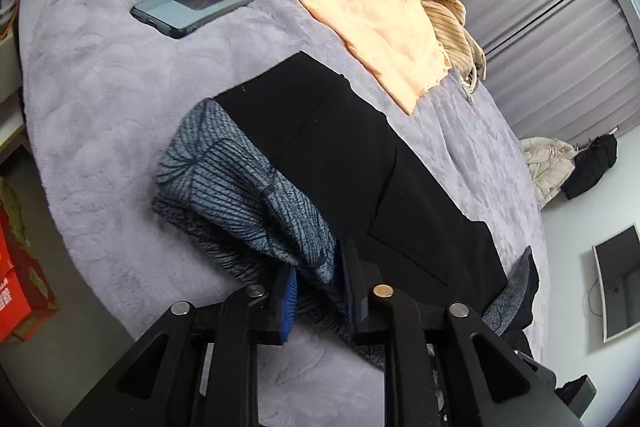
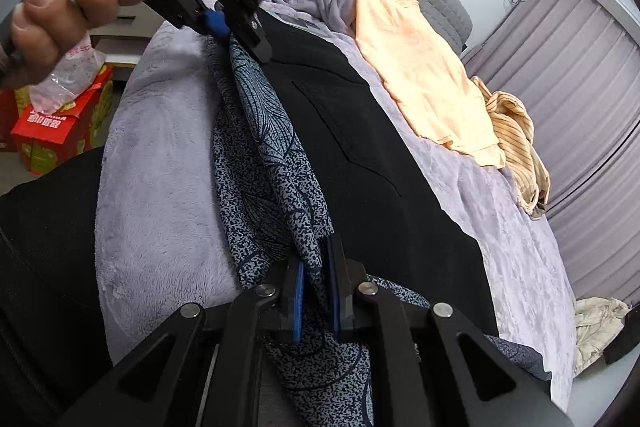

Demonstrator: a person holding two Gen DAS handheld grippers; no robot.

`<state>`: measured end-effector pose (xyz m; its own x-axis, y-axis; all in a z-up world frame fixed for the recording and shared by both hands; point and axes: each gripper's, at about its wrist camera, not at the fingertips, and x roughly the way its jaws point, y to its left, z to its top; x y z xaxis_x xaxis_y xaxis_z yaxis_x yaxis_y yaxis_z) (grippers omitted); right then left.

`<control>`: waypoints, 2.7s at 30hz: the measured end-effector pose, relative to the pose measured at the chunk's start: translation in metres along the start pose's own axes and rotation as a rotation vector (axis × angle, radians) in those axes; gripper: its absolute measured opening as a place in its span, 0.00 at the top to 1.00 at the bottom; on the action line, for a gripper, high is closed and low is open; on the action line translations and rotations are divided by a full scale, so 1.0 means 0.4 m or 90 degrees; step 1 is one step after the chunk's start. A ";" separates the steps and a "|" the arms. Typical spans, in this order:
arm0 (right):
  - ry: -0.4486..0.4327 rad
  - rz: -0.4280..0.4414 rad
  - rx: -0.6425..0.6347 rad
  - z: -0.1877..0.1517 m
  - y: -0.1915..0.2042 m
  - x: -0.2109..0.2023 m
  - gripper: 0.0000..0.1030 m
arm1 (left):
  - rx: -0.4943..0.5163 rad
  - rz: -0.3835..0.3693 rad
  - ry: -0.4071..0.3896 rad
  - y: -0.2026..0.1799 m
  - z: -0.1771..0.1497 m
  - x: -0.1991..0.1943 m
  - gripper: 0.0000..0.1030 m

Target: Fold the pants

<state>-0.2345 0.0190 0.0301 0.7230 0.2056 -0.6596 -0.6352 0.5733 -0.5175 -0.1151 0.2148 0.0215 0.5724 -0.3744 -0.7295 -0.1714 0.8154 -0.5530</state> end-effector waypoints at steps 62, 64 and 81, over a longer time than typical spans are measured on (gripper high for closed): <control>0.454 -0.248 0.494 -0.380 -0.662 0.123 0.17 | 0.426 0.166 0.042 -0.471 -0.298 0.215 0.01; 0.432 -0.245 0.525 -0.430 -0.672 0.126 0.36 | 0.426 0.166 0.042 -0.471 -0.299 0.215 0.01; 0.131 -0.273 0.907 -0.805 -0.476 -0.446 0.30 | 0.438 0.175 0.052 -0.497 -0.284 0.241 0.01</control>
<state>-0.3301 -0.3823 0.0707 0.6541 -0.2154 -0.7251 0.4856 0.8545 0.1842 -0.1169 -0.0336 0.0152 0.5147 -0.1269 -0.8479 0.2561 0.9666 0.0108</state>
